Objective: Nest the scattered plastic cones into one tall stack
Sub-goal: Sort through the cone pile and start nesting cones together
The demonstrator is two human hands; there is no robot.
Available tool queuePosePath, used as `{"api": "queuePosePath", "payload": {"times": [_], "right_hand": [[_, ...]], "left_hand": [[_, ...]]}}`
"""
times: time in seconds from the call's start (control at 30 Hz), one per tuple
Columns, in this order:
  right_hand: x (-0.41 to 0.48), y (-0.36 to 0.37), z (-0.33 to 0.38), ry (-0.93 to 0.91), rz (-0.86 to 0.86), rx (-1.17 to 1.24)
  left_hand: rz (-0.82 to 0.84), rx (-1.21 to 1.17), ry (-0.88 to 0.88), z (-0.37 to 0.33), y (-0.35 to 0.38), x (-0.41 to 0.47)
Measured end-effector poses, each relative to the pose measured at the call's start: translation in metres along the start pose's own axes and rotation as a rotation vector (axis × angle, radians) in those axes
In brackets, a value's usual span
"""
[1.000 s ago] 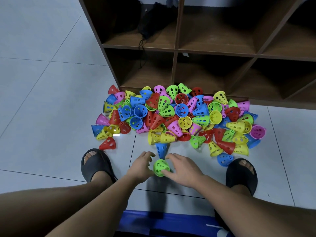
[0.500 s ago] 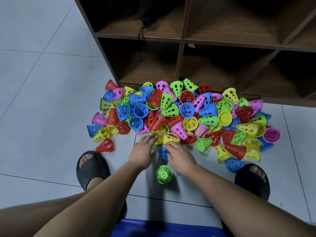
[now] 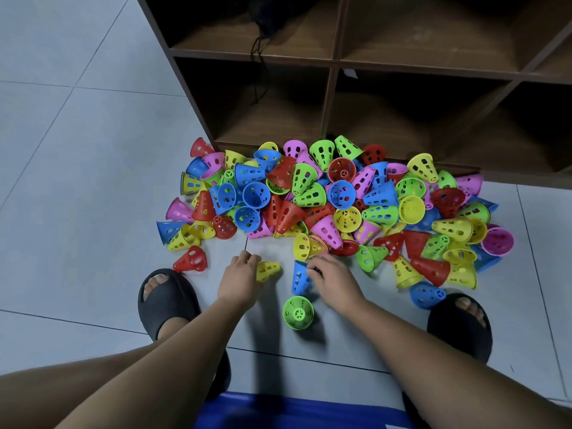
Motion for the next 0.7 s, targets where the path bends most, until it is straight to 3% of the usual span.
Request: {"api": "queuePosePath", "payload": {"times": [0.17, 0.33, 0.7], "right_hand": [[-0.01, -0.032, 0.004, 0.137, -0.121, 0.253], [-0.023, -0.035, -0.008, 0.323, -0.083, 0.523], [-0.056, -0.039, 0.007, 0.507, -0.09, 0.94]], "left_hand": [[-0.018, -0.092, -0.104, 0.022, 0.003, -0.014], [-0.125, -0.395, -0.191, 0.024, -0.021, -0.037], [-0.255, -0.681, 0.068, -0.065, -0.087, -0.097]]}}
Point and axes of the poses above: each hand's wrist, its own x-axis towards the middle knuckle, its own y-axis out of the palm, z = x × y, the point moved 10 cm from there along x, towards the middle knuckle, and after that the axes turned 10 degrees about x, right-handed, at the moved point
